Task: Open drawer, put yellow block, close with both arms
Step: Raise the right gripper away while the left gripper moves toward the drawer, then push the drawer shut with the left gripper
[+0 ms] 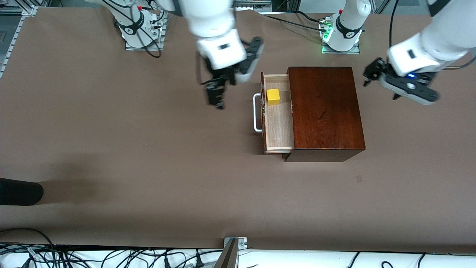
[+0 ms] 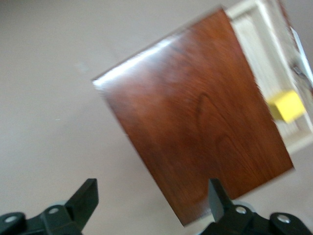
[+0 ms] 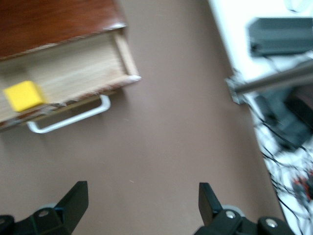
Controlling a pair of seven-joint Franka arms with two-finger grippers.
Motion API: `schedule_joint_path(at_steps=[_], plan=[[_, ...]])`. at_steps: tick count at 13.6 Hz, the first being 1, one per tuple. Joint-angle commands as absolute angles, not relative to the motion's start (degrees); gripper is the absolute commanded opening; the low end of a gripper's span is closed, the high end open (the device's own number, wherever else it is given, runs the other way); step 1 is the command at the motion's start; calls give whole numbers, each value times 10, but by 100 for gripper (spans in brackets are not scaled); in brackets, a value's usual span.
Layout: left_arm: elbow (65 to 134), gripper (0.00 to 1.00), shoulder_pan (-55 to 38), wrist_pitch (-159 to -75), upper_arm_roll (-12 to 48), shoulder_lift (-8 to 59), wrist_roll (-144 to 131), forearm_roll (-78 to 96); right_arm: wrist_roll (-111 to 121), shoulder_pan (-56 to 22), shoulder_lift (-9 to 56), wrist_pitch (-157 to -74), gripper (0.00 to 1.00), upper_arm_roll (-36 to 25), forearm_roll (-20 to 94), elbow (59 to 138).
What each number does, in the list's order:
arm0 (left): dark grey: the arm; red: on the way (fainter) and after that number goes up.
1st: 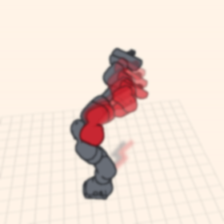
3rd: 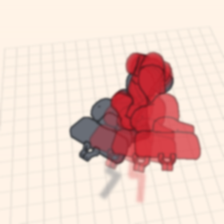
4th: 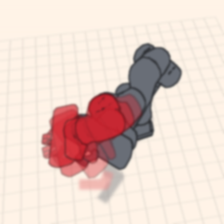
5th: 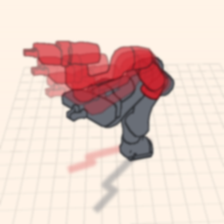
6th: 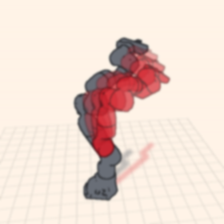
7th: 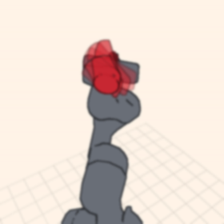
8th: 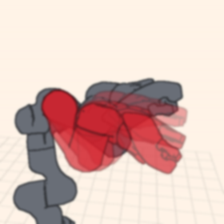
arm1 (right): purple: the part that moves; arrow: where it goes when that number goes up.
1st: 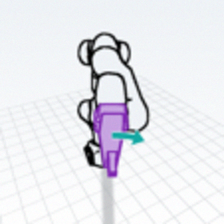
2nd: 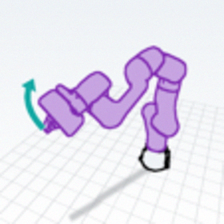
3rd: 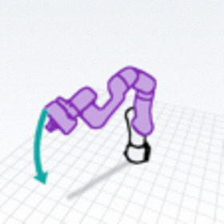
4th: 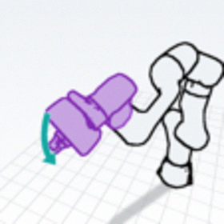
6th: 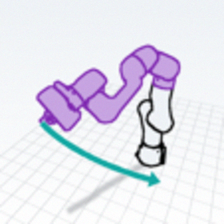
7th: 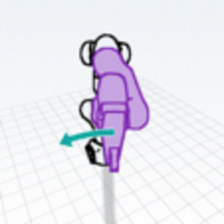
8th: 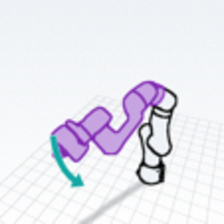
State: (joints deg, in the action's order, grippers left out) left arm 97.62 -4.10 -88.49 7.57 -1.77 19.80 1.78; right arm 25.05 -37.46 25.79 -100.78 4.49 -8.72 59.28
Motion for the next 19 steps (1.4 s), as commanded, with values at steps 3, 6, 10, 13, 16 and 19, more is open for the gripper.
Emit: schedule_joint_path(at_steps=[3,6,10,13,16,19], plan=[[959,100,-43,-866,141,52,342,105,248,-224,52,-1010,100,37,37,813],[959,100,-48,-945,205,103,445,124,243,-160,-24,-1000,100,8,61,892],[949,100,-131,-1051,257,191,473,84,229,-157,-106,-989,100,-86,61,997],[863,100,-229,-1095,256,295,499,-47,149,-153,-106,-945,100,-104,55,993],[856,100,-277,-1150,253,353,493,-132,154,-114,-91,-946,100,-78,49,991],[861,100,-282,-1150,249,382,479,-192,154,-104,-80,-944,100,-58,10,985]])
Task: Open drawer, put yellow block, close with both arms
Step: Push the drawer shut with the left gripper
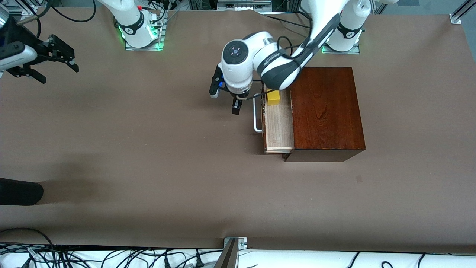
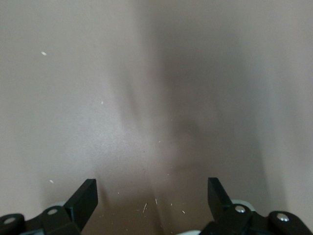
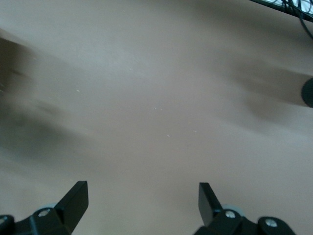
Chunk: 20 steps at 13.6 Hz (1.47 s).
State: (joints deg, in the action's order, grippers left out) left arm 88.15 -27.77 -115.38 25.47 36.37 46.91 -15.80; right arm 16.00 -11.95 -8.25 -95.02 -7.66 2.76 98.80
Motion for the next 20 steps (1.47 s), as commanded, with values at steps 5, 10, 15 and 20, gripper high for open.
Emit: schedule_joint_path(at_steps=[5,10,15,20], plan=[[879,100,-275,-1068,220,377,446,-207,72,-108,-76,-912,100,-56,8,984],[875,100,-266,-999,213,366,446,-228,70,-108,-34,-910,100,-56,8,922],[878,100,-245,-966,211,359,430,-229,71,-106,-33,-902,100,-61,4,922],[879,100,-249,-969,213,356,416,-229,68,-106,-33,-891,100,-60,-17,925]])
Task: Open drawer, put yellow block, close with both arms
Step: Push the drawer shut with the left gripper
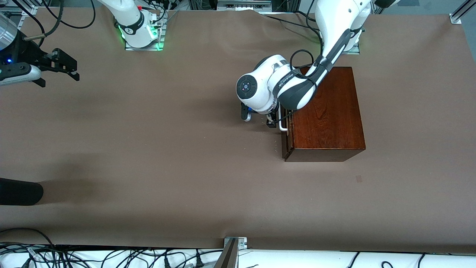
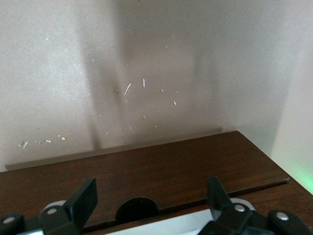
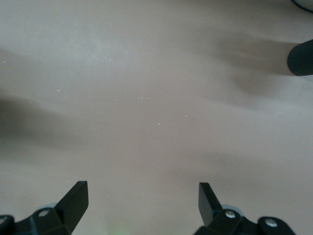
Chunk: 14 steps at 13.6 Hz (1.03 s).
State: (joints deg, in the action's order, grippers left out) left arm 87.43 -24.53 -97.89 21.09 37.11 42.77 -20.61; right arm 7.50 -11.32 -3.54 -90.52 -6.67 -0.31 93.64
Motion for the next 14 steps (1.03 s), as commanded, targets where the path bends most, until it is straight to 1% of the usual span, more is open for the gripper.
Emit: schedule_joint_path(at_steps=[1,3,5,8,10,11,13,14], plan=[[878,100,-250,-970,218,354,401,-228,67,-107,-33,-892,100,-59,-18,926],[871,100,-249,-976,237,344,356,-219,67,-108,-32,-897,100,-58,-25,925],[868,100,-244,-976,273,316,248,-210,67,-107,-32,-891,100,-58,-29,926],[868,100,-243,-967,276,252,60,-189,67,-107,-31,-893,100,-59,-30,926],[862,100,-210,-947,273,214,13,-189,67,-106,-30,-893,100,-59,-30,926],[846,100,-180,-941,278,209,13,-188,67,-106,-27,-893,100,-60,-30,926],[790,100,-139,-883,274,197,14,-171,67,-105,-26,-892,100,-61,-29,926],[764,100,-104,-864,274,199,14,-150,67,-105,-26,-892,100,-61,-29,926]])
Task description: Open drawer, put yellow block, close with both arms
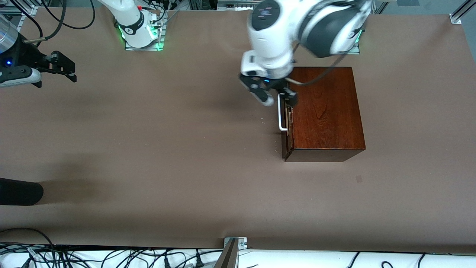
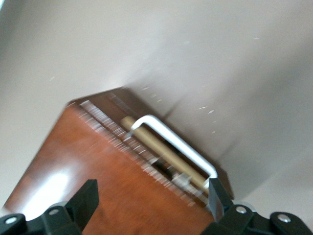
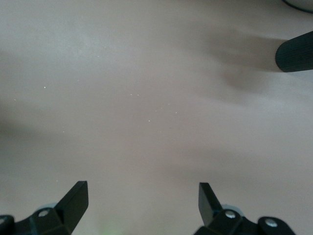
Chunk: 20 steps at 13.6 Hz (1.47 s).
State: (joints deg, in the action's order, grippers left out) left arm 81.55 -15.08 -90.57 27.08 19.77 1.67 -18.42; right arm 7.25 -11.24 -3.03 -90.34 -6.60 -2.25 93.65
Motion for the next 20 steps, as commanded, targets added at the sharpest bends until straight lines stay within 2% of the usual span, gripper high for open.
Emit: schedule_joint_path(at_steps=[1,2,4,7,9,12,14,16,20], plan=[[755,100,-72,-863,272,196,9,-115,67,-105,-26,-892,100,-61,-30,925],[756,100,-52,-865,256,183,7,-99,67,-105,-26,-892,100,-61,-29,925],[772,100,-50,-879,184,149,3,-64,67,-105,-26,-892,100,-61,-29,925],[864,100,-52,-939,87,72,-65,4,66,-105,-26,-894,100,-61,-29,925],[926,100,-51,-968,60,18,-114,0,66,-104,-26,-896,100,-61,-29,925],[977,100,-44,-964,10,-34,-120,2,66,-104,-22,-902,100,-61,-29,923],[1003,100,-22,-962,4,-52,-106,2,67,-101,-21,-908,100,-61,-30,923],[1000,100,-19,-962,4,-52,-67,-3,69,-84,-18,-910,100,-57,-28,923],[1000,100,-19,-953,9,-50,-53,0,73,-24,-15,-911,100,-4,-25,924]])
